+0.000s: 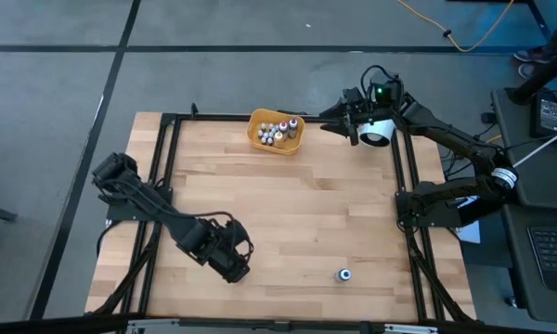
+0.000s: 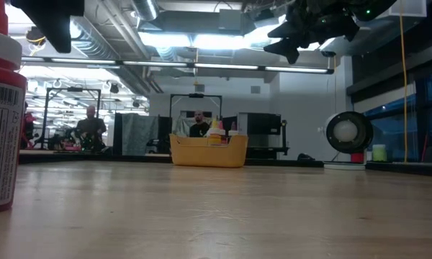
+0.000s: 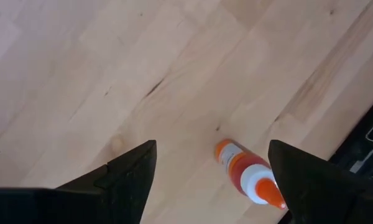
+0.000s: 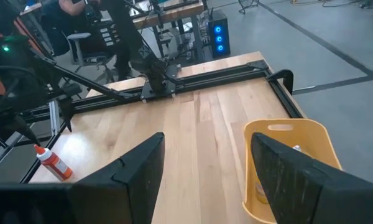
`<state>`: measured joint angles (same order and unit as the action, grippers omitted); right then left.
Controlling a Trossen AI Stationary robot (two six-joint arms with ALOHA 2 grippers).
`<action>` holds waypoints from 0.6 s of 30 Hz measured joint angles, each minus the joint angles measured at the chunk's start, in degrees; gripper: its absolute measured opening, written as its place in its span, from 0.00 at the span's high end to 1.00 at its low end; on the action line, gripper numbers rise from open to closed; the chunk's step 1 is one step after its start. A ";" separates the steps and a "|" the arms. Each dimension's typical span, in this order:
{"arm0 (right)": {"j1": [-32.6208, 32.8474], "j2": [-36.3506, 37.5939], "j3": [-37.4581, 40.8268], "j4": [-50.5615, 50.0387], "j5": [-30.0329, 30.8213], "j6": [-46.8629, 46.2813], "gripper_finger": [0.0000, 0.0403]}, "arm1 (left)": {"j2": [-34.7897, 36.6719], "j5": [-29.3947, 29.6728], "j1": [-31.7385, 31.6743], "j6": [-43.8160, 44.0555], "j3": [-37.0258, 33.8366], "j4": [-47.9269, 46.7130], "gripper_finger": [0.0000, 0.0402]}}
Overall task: Pick & Place food coloring
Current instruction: Put the large orange food coloring bottle into the bin
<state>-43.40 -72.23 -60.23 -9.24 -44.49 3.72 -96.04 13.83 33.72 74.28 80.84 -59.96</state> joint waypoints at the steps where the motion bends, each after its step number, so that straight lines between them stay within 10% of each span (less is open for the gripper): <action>1: 0.00 0.00 0.00 -0.01 -0.02 -0.01 0.40 | -0.22 0.01 0.04 0.00 0.00 -0.02 0.25; 18: 0.02 0.00 0.00 -0.11 -0.04 -0.19 0.40 | -3.12 -7.78 3.26 0.13 0.11 8.51 0.25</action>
<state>-43.38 -72.23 -60.23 -9.35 -44.53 3.53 -99.16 6.05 36.98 74.40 80.95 -51.45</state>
